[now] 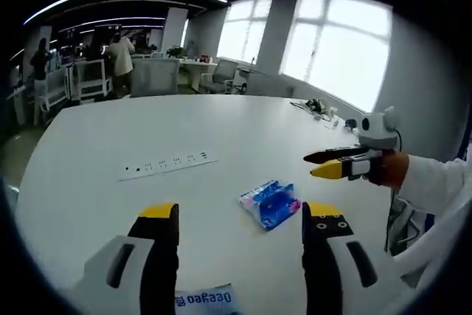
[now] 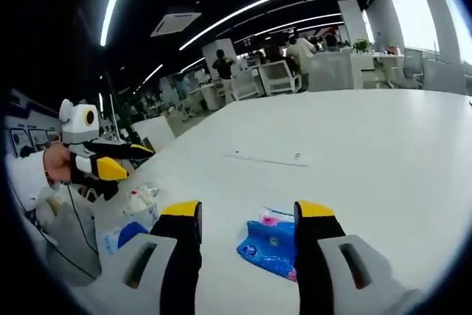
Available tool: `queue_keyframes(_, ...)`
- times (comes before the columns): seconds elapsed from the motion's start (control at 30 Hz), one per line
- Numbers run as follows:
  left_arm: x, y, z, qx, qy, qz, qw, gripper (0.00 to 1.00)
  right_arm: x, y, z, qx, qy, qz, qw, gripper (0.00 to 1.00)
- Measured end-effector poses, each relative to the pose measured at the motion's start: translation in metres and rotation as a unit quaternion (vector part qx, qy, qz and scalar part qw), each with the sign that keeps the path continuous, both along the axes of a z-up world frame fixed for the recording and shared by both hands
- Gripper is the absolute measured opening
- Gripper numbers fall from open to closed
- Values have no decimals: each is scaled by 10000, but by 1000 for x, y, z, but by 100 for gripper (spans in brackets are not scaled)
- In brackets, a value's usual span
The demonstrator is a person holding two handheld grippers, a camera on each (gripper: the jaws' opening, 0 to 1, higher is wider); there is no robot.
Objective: Arrange the tabletop items into an orderly group along one side of the table until the central work area is clear of visible clutter.
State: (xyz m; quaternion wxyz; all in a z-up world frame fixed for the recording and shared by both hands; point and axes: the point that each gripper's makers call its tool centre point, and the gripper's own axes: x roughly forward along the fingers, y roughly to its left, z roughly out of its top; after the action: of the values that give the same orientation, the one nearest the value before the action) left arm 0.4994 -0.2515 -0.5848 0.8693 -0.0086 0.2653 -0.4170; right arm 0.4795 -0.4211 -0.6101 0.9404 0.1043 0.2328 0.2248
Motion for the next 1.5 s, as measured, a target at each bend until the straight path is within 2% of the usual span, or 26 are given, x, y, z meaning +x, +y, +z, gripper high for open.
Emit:
queue_keyframes(0.37, -17, 38, 2, -48, 27, 310, 9995, 71, -4, 39, 9, 2, -77, 421, 9991, 53)
queue_keyframes(0.7, -25, 72, 7, -177, 38, 647, 9977, 74, -10, 73, 15, -36, -108, 789, 9968, 54)
queue_keyframes(0.93, -32, 98, 10, -148, -10, 886, 9960, 74, -10, 95, 20, 4, -154, 1027, 9946, 54)
queue_keyframes(1.23, -48, 136, 13, -123, -64, 1279, 9917, 74, -13, 124, 21, 25, -155, 1436, 9895, 56)
queue_keyframes(1.5, -69, 171, 10, -195, -17, 1742, 9845, 74, -13, 143, 17, -10, -110, 1714, 9851, 56)
